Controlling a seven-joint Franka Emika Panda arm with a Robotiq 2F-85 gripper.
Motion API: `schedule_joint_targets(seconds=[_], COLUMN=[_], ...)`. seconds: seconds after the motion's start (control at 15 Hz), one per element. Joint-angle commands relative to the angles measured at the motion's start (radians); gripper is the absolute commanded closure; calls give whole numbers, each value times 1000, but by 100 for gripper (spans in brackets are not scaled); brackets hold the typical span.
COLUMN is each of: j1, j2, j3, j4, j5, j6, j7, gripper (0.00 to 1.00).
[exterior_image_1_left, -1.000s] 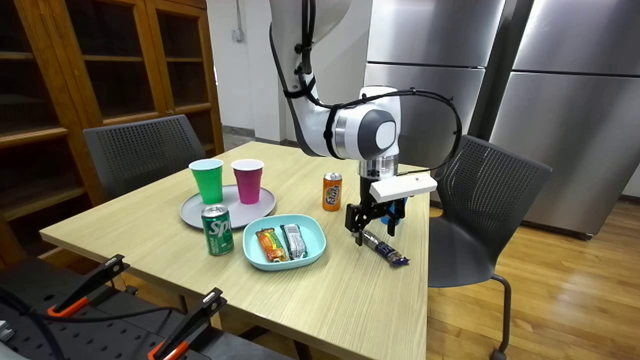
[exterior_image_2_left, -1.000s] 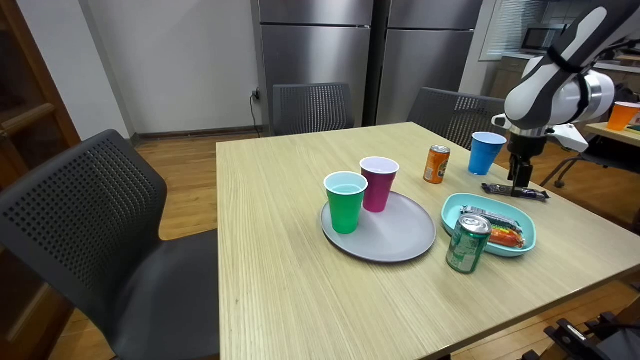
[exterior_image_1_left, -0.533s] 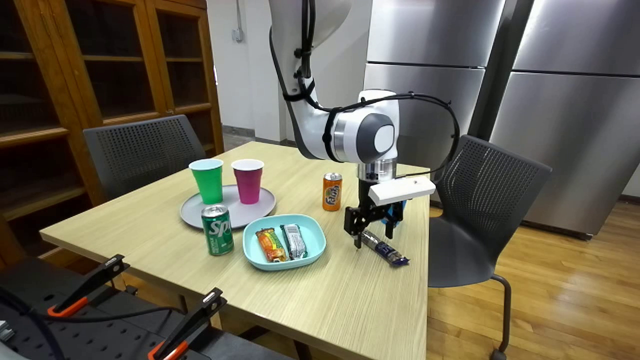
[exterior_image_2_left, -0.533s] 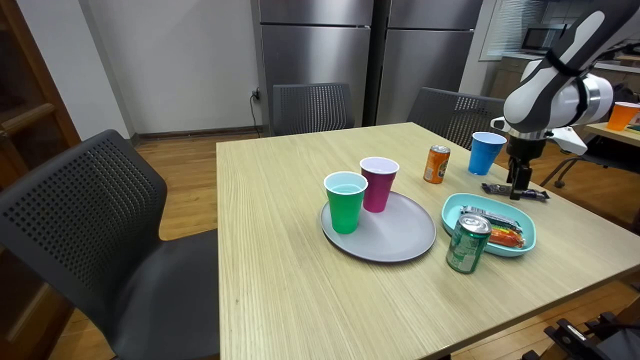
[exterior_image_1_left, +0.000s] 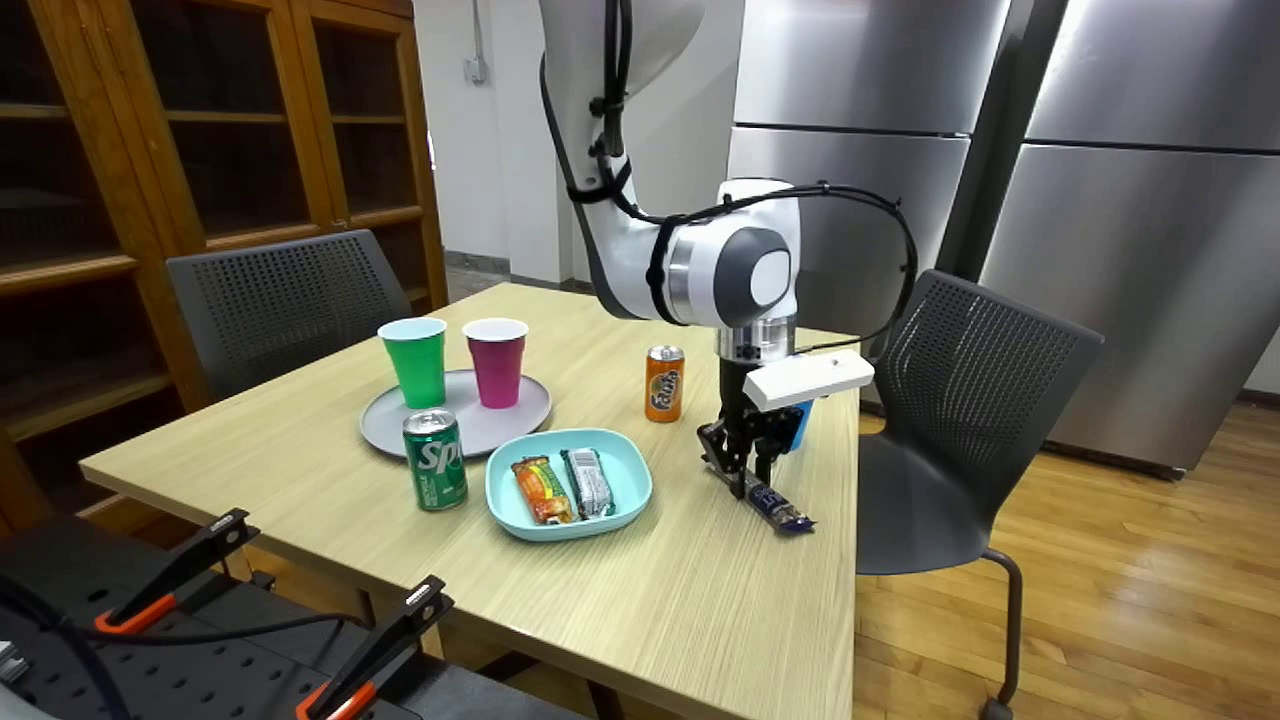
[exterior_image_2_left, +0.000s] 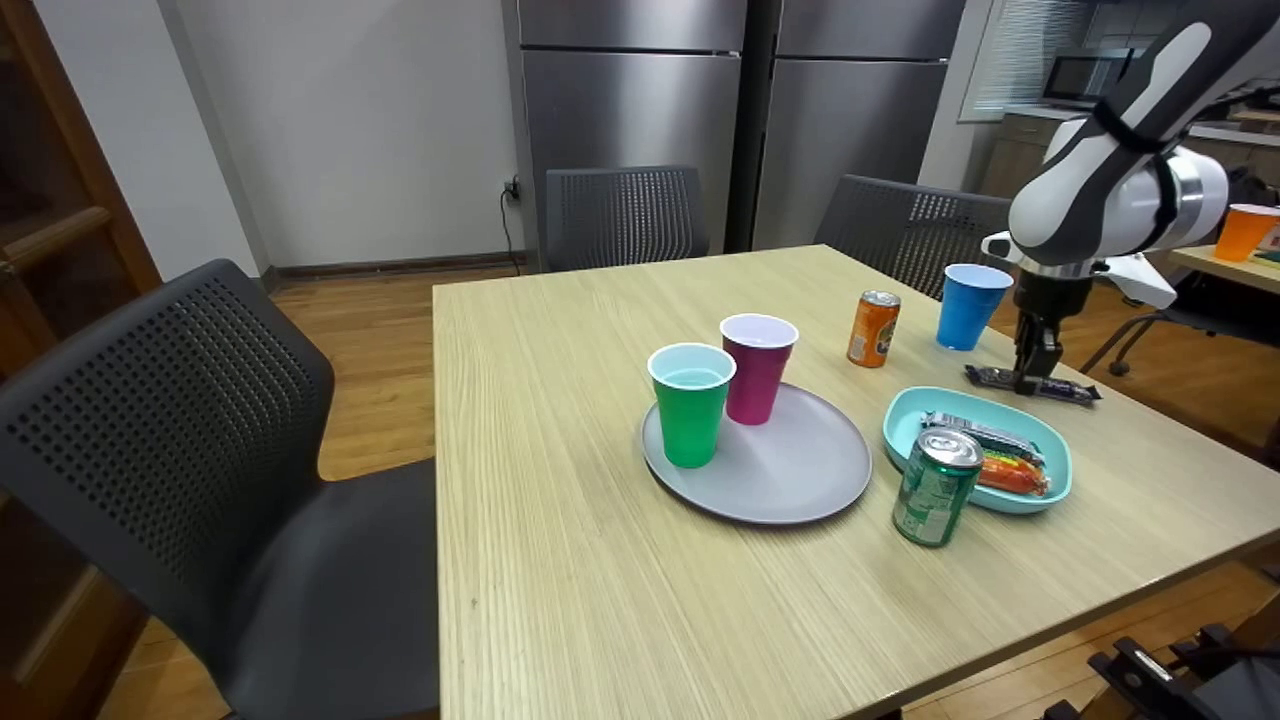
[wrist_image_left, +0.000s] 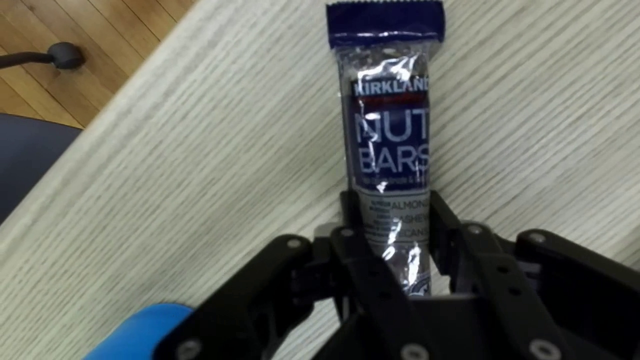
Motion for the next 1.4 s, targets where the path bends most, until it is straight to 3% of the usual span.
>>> schedule_joint_targets(seconds=[0.0, 0.07, 0.2, 0.53, 1.33], j1=[-19, -13, -13, 1, 52], j2=[-14, -18, -35, -90, -268], j3=[7, -3, -11, -43, -39], j4=[-8, -15, -30, -88, -334], j5=[-8, -13, -18, -38, -61], j6=[14, 22, 21, 23, 49], j7=[-31, -23, -23, -12, 2], gripper=[95, 100, 94, 94, 94])
